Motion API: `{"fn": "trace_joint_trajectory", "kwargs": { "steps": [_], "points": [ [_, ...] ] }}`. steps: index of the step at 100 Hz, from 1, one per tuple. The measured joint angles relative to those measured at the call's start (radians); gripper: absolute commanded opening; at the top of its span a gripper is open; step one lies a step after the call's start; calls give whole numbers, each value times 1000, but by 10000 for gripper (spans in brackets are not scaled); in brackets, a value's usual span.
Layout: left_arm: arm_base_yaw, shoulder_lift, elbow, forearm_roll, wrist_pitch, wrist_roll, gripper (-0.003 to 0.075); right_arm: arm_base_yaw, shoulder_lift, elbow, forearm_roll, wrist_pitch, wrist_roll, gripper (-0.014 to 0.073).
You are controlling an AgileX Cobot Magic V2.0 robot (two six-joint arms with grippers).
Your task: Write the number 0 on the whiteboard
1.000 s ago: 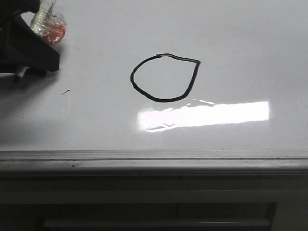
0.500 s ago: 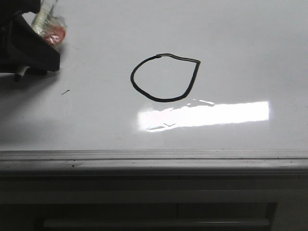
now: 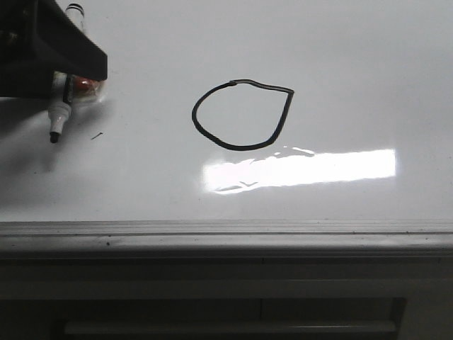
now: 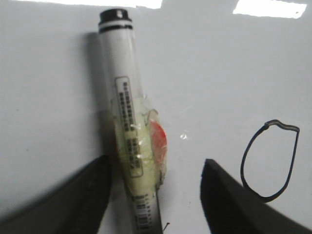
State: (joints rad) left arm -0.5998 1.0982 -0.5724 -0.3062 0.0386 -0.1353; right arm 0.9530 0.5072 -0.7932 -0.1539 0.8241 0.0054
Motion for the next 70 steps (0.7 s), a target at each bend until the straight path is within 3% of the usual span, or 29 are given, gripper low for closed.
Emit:
{"fn": "trace_joint_trajectory", "kwargs": {
  "steps": [6,29,64,70],
  "points": [
    [-1,-2,-2,0,-9,0,594,0,0,0,0,-1,2,-67],
    [-1,-62,6,4,14,0,578,0,0,0,0,-23,4,-67],
    [1,-444,19,55,173,0,361,0,0,0,-51,-103,4,-67],
    [1,-534,19,80,208,0,288,0,0,7,-74,-133,4,-67]
  ]
}}
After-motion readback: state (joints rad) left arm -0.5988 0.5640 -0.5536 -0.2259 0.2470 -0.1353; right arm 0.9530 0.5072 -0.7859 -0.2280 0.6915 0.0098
